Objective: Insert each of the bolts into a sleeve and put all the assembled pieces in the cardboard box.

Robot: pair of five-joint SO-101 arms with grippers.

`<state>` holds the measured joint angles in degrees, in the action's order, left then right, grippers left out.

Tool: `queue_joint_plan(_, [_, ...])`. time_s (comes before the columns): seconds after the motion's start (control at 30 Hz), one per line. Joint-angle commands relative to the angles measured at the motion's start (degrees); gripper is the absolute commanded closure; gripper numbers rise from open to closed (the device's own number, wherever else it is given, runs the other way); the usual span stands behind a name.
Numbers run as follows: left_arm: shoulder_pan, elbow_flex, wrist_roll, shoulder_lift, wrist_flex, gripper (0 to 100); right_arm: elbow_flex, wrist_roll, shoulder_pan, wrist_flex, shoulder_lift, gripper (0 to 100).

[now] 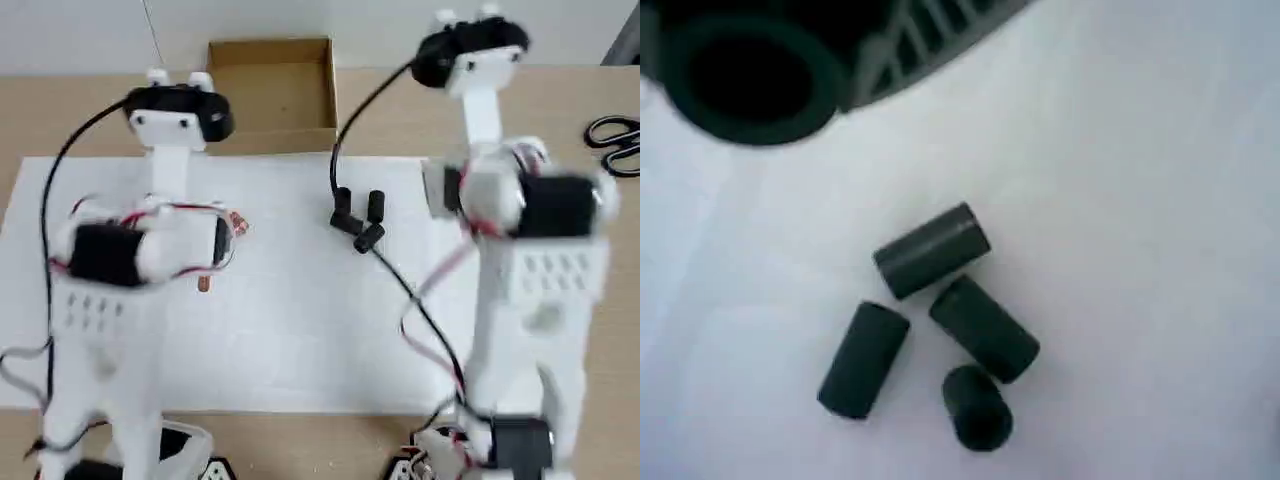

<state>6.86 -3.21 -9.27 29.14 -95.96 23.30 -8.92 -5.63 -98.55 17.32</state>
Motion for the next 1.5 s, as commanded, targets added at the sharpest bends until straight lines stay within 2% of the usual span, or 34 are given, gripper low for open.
queue_joint_plan(0.0, [0.0,-4.7,-0.97,9.32,5.8,99,-8.18,-0.09,-1.45,-0.66,11.91,99.5])
queue_joint_plan(0.13, [0.0,-15.87,-6.24,17.14,18.11,99,-25.76,0.0,-5.32,1.8,20.18,99.5])
queue_joint_plan(0.33, [0.18,-36.79,-10.46,24.97,44.84,99,-47.91,0.18,-12.09,18.24,28.44,99.4])
queue_joint_plan(0.53, [0.26,-46.11,-10.46,32.62,56.0,99,-60.75,0.26,-16.13,26.77,37.76,99.5])
queue_joint_plan(0.6, [1.76,-47.16,-10.55,33.93,55.74,99,-65.05,0.44,-16.66,30.73,40.66,99.5])
queue_joint_plan(0.67, [4.4,-46.55,-10.64,34.11,52.04,99,-69.89,0.44,-17.36,36.0,43.03,99.5])
queue_joint_plan(0.77, [8.09,-45.41,-14.24,34.02,48.0,99,-77.63,0.44,-19.65,44.18,46.29,99.5])
queue_joint_plan(0.93, [9.05,-44.97,-17.67,33.93,47.65,99,-88.88,0.44,-25.54,54.9,51.65,99.5])
queue_joint_plan(1.07, [9.14,-43.65,-17.76,30.51,47.3,99,-93.89,0.44,-28.53,56.57,54.37,99.5])
queue_joint_plan(1.27, [13.01,-30.73,-18.02,18.02,38.42,99,-96.44,0.53,-28.53,56.57,60.26,99.5])
queue_joint_plan(1.47, [13.98,-27.74,-22.24,13.98,40.18,99,-96.7,1.76,-28.53,56.57,62.64,99.5])
